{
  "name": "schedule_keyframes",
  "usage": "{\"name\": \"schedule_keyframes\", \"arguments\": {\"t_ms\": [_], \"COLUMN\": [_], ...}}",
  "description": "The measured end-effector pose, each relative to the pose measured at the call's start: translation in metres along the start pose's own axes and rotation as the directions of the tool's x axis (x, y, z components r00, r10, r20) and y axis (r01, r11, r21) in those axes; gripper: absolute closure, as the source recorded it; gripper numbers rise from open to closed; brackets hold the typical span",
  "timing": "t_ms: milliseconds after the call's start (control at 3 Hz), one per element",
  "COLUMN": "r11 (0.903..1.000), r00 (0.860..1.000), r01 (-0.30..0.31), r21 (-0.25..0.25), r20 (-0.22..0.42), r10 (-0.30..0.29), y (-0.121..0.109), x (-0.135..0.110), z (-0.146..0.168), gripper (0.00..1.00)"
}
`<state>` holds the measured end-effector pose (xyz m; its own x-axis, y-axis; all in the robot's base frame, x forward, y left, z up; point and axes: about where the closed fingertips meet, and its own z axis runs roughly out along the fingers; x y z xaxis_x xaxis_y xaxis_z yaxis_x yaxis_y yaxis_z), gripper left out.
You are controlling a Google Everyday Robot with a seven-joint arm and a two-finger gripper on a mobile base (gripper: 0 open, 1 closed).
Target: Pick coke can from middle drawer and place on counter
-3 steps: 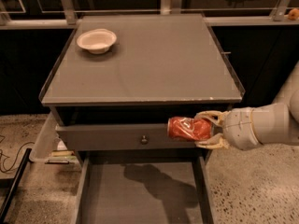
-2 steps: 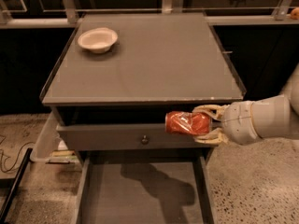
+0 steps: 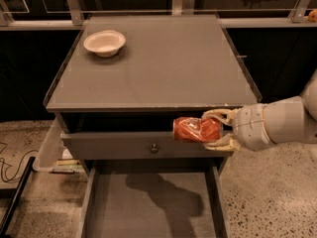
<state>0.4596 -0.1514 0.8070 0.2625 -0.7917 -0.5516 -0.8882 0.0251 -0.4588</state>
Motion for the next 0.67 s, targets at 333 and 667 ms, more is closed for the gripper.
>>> {"name": "schedule_keyframes", "arguments": {"t_ms": [333,667], "r11": [1.0000,0.9987], "r00": [1.000,0.999], "r01": [0.000,0.044], "r21": [0.000,0.024], "r20": [0.000,-0.013], "r10": [0.000,-0.044], "y": [0.000,-0.023], "x": [0.000,-0.009], "z": [0.000,-0.006], "gripper": [1.00,1.00]}}
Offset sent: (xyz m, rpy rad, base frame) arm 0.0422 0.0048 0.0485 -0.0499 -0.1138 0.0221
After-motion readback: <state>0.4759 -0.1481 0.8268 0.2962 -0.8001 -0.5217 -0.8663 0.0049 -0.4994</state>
